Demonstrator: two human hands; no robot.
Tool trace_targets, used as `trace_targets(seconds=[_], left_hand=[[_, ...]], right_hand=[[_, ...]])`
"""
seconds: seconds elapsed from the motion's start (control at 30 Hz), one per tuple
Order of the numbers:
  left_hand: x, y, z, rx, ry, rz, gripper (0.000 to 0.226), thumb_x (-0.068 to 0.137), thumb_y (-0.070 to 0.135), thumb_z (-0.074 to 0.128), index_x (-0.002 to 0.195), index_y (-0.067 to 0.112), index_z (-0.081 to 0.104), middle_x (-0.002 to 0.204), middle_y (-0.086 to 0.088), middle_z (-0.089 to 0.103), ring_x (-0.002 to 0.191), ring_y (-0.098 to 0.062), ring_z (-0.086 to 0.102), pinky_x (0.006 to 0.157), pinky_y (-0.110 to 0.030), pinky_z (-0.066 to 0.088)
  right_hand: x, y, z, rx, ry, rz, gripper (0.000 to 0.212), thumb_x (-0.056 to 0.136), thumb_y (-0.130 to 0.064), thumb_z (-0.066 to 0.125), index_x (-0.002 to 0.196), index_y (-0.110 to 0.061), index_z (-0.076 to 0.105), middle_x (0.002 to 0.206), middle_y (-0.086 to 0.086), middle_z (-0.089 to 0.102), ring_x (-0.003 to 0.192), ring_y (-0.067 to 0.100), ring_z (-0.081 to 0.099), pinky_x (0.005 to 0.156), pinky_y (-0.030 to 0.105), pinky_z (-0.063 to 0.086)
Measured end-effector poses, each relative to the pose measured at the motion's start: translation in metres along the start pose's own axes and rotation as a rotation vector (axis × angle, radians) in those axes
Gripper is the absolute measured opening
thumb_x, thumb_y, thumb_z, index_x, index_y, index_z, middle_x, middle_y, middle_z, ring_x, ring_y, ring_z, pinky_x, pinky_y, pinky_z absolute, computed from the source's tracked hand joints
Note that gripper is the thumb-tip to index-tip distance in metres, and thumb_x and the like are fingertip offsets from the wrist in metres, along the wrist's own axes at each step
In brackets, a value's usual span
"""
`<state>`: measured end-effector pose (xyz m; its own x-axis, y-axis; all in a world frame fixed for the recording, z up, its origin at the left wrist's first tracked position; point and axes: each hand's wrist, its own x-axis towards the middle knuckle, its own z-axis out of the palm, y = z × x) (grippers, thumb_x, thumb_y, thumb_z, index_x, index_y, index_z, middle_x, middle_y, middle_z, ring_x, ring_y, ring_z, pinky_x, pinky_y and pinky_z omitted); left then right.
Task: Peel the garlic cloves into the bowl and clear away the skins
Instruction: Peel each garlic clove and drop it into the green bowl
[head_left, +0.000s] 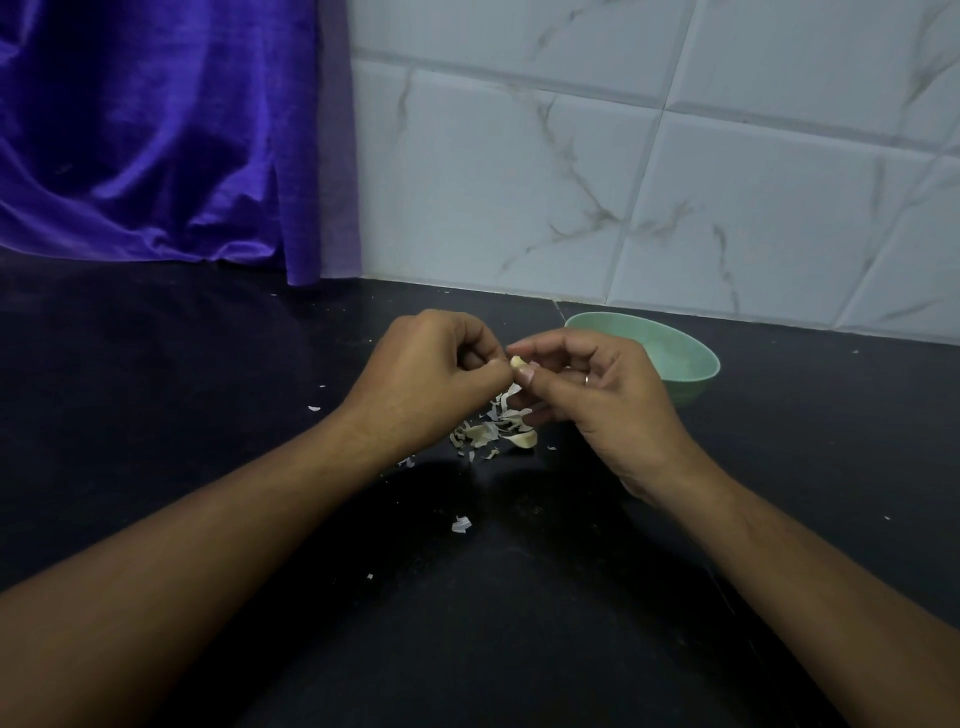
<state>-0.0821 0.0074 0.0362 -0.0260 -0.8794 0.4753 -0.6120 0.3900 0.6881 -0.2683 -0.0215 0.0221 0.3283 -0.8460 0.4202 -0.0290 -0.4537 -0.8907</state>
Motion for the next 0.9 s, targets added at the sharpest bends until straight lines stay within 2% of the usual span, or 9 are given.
trace_targets(seconds=[0.23, 0.3, 0.43, 0.6, 0.67, 0.77, 0.9], left_hand=[[0.0022, -0.0046, 0.0029, -0.006, -0.052, -0.026, 0.013, 0.091, 0.021, 0.065, 0.082, 0.023, 0.073, 0.07, 0.003, 0.073, 0.069, -0.015, 0.072, 0.072, -0.047, 0.062], [0.0028, -0.0058, 0.0013, -0.017, -0.052, -0.027, 0.017, 0.095, 0.02, 0.061, 0.082, 0.021, 0.073, 0.071, 0.001, 0.074, 0.07, -0.017, 0.073, 0.073, -0.049, 0.062], [0.0034, -0.0068, 0.0001, -0.02, -0.051, -0.003, 0.029, 0.093, 0.037, 0.051, 0.077, 0.02, 0.069, 0.07, 0.002, 0.072, 0.072, -0.017, 0.072, 0.072, -0.05, 0.061], [0.0037, -0.0089, -0.0002, -0.016, -0.017, 0.007, 0.031, 0.098, 0.037, 0.067, 0.071, 0.023, 0.067, 0.065, 0.006, 0.069, 0.061, -0.012, 0.067, 0.069, -0.047, 0.061], [0.0044, -0.0088, -0.0003, -0.099, -0.021, -0.025, 0.022, 0.093, 0.033, 0.074, 0.075, 0.022, 0.069, 0.069, 0.002, 0.071, 0.067, -0.019, 0.071, 0.069, -0.05, 0.063], [0.0044, -0.006, -0.0004, -0.335, -0.069, -0.098, 0.01, 0.093, 0.025, 0.076, 0.089, 0.016, 0.075, 0.086, -0.012, 0.074, 0.082, -0.032, 0.075, 0.071, -0.057, 0.064], [0.0045, -0.005, 0.0008, -0.461, -0.093, -0.124, 0.014, 0.094, 0.022, 0.076, 0.094, 0.008, 0.075, 0.092, -0.019, 0.074, 0.078, -0.024, 0.072, 0.073, -0.05, 0.063]], right_hand=[[0.0015, -0.01, -0.0059, 0.263, 0.071, 0.086, 0.015, 0.093, -0.003, 0.071, 0.107, -0.004, 0.073, 0.095, 0.008, 0.072, 0.088, 0.022, 0.073, 0.072, 0.032, 0.063], [0.0019, -0.0103, -0.0064, 0.28, 0.072, 0.111, 0.015, 0.093, -0.004, 0.07, 0.108, -0.005, 0.072, 0.095, 0.01, 0.073, 0.083, 0.021, 0.072, 0.068, 0.03, 0.061], [0.0014, -0.0101, -0.0059, 0.25, 0.077, 0.119, 0.019, 0.094, -0.005, 0.07, 0.113, -0.004, 0.068, 0.093, 0.013, 0.075, 0.074, 0.019, 0.071, 0.065, 0.03, 0.062], [0.0014, -0.0098, -0.0065, 0.236, 0.078, 0.118, 0.016, 0.094, -0.007, 0.07, 0.11, -0.004, 0.069, 0.095, 0.014, 0.075, 0.075, 0.02, 0.071, 0.065, 0.029, 0.062], [0.0014, -0.0091, -0.0063, 0.232, 0.072, 0.118, 0.015, 0.094, -0.007, 0.07, 0.109, -0.005, 0.07, 0.096, 0.014, 0.075, 0.074, 0.02, 0.071, 0.066, 0.03, 0.063], [0.0008, -0.0084, -0.0062, 0.221, 0.054, 0.119, 0.014, 0.094, -0.007, 0.071, 0.107, -0.007, 0.072, 0.096, 0.015, 0.075, 0.074, 0.019, 0.071, 0.068, 0.031, 0.063], [0.0004, -0.0062, -0.0046, 0.181, 0.043, 0.096, 0.013, 0.094, -0.009, 0.071, 0.106, -0.007, 0.075, 0.09, 0.01, 0.074, 0.069, 0.019, 0.069, 0.066, 0.031, 0.063]])
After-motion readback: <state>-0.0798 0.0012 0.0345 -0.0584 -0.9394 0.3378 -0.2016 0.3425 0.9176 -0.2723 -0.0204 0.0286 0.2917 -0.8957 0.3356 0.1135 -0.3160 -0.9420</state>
